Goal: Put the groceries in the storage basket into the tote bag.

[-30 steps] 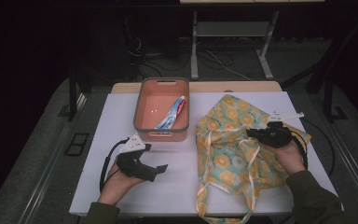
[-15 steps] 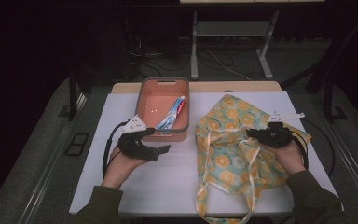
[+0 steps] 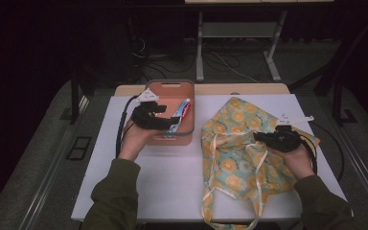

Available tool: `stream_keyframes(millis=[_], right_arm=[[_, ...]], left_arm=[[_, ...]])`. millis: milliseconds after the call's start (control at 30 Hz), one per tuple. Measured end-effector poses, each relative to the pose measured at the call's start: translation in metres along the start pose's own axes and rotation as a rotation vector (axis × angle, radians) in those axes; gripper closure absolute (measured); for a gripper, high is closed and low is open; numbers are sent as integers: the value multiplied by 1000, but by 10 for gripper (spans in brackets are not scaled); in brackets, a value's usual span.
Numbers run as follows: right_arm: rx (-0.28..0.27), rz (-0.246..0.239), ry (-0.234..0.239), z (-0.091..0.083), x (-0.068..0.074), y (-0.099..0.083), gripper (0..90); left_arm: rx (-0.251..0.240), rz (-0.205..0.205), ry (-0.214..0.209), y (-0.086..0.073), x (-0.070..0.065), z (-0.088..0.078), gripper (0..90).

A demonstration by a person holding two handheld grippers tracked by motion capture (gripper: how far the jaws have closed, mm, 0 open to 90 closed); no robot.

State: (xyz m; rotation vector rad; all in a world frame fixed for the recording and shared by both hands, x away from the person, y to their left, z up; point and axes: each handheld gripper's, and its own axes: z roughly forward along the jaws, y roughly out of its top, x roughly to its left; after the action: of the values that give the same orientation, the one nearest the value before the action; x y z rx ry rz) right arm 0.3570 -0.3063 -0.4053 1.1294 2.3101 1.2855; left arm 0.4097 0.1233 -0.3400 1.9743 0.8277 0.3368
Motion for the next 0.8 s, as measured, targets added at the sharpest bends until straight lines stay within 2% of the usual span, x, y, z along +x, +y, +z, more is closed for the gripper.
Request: stream_keyframes(millis=[167, 233, 400, 433, 633, 700, 800], right_arm=[[-4, 0, 2, -1, 0, 0, 886], [-4, 0, 6, -1, 1, 0, 886], [-3, 0, 10, 0, 1, 0, 886], [-5, 0, 10, -1, 1, 0, 886], [-8, -1, 16, -1, 1, 0, 886], [-8, -2, 17, -1, 1, 0, 886], [-9, -1, 19, -1, 1, 0, 886]], left_arm=[[42, 8, 30, 11, 11, 30, 262], [65, 24, 48, 13, 14, 40, 261], [112, 29, 72, 16, 24, 64, 255], [121, 20, 72, 16, 26, 68, 253], [233, 12, 103, 9, 37, 92, 228], [274, -9, 101, 4, 41, 101, 222], [339, 1, 128, -2, 43, 111, 213]])
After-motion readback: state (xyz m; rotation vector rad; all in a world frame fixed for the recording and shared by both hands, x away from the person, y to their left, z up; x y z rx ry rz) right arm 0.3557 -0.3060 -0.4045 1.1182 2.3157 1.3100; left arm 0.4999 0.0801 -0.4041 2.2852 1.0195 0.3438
